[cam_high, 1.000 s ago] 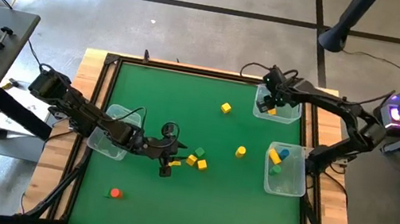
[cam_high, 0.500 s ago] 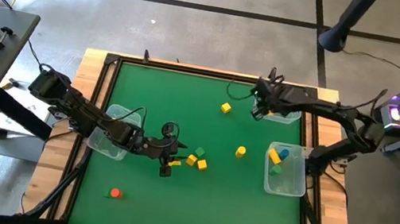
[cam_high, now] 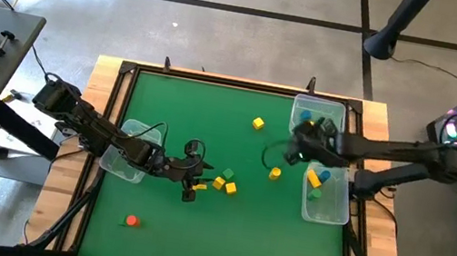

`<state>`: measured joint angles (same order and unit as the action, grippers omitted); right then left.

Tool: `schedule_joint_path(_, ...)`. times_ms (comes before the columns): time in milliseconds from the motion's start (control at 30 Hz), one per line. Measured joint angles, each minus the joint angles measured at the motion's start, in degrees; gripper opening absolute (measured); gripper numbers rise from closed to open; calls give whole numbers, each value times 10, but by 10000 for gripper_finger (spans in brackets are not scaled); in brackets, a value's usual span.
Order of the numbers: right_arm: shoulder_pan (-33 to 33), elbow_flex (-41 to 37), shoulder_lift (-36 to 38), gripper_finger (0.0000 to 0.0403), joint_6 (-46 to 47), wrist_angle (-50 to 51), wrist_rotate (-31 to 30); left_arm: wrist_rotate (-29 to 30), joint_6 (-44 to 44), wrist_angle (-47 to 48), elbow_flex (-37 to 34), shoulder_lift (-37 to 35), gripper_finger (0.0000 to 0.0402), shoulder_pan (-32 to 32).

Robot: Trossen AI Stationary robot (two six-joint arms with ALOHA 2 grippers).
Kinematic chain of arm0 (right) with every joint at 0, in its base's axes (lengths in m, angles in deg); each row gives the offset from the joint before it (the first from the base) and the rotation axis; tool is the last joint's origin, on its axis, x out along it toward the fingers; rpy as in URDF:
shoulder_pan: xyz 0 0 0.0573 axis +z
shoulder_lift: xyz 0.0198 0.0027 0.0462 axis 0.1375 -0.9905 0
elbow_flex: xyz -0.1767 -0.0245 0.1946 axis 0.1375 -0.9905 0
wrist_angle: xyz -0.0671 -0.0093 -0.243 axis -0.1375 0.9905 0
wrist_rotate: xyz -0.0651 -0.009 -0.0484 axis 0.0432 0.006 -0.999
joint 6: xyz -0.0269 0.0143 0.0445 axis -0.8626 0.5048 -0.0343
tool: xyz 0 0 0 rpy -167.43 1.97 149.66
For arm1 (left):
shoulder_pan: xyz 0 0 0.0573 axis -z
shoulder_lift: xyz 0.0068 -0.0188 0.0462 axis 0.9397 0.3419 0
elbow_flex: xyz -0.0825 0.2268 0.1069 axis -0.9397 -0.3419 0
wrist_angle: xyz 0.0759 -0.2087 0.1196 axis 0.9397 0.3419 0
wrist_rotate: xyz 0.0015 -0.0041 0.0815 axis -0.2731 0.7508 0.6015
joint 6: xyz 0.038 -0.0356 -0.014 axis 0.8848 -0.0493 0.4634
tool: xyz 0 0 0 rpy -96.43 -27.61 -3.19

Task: Sort blocks by size
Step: Put the green square block into the left transparent bin

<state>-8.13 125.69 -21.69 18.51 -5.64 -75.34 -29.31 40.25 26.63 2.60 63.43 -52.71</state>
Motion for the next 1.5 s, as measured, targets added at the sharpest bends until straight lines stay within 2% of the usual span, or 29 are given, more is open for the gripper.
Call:
schedule_joint_path(133,91,0,20,181,73,-30,-1,1,0,0,0,0,158,0)
schedule_joint_path(267,178,0,6,181,102,-84,-13,6,0,-5,0,3,158,0)
schedule_joint_path(433,269,0,-40,181,109,-163,-64,6,0,-21,0,24,158,0)
schedule_joint_path(600,322,0,-113,181,109,-249,-99,7,0,-41,0,54,158,0)
schedule_joint_path(767,337,0,-198,181,82,-359,-128,6,0,-99,0,90,158,0)
schedule_joint_path(933,331,0,-271,181,-40,-514,-149,6,4,-175,1,130,158,-5)
schedule_joint_path(1067,320,0,-295,181,-142,-612,-149,-2,5,-231,2,161,160,-21)
schedule_joint_path(1233,313,0,-295,181,-190,-642,-149,-3,-7,-258,4,194,185,-44)
schedule_joint_path(1500,310,0,-295,181,-178,-635,-149,-33,-68,-260,6,231,231,-73)
